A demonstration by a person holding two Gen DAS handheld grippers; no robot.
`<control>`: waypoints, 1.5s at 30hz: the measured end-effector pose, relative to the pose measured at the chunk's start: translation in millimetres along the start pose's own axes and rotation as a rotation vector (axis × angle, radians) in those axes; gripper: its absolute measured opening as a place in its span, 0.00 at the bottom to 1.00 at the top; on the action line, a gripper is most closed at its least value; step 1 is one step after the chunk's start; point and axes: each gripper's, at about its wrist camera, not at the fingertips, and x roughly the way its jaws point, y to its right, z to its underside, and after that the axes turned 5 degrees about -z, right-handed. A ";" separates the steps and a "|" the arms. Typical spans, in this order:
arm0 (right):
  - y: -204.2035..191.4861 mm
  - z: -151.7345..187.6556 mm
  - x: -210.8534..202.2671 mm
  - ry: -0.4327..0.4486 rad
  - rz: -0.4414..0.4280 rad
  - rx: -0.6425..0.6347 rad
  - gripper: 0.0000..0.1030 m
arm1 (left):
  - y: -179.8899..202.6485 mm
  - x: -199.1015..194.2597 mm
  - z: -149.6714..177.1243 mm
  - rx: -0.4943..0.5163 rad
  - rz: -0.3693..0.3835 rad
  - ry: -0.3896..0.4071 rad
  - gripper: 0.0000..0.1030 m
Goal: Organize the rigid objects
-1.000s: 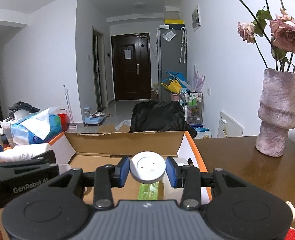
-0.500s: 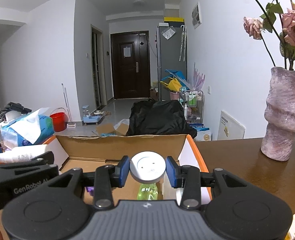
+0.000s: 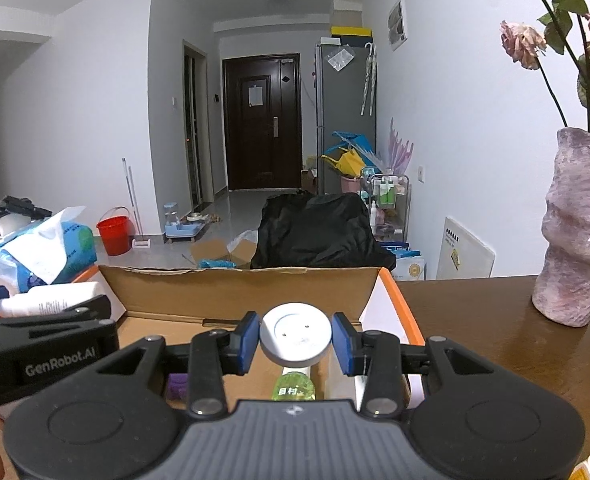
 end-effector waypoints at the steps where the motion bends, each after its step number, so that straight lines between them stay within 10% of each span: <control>1: -0.7 0.1 1.1 -0.002 0.001 -0.001 0.37 | 0.1 1.6 0.0 0.000 0.003 -0.002 0.97; 8: 2.5 0.0 6.3 -0.028 0.005 0.004 0.40 | -1.1 6.3 -0.5 0.001 0.016 -0.026 0.98; 12: 4.9 -3.6 6.7 -0.031 0.024 0.007 0.74 | -4.3 7.1 -1.0 -0.011 0.003 -0.032 1.00; 20: 8.3 -5.4 4.0 -0.025 0.043 0.022 0.98 | -11.5 10.1 -1.5 -0.044 0.006 -0.064 1.00; 45: 14.0 4.6 -45.9 -0.008 0.037 0.017 1.00 | -27.1 -35.8 7.5 -0.062 0.003 -0.032 1.00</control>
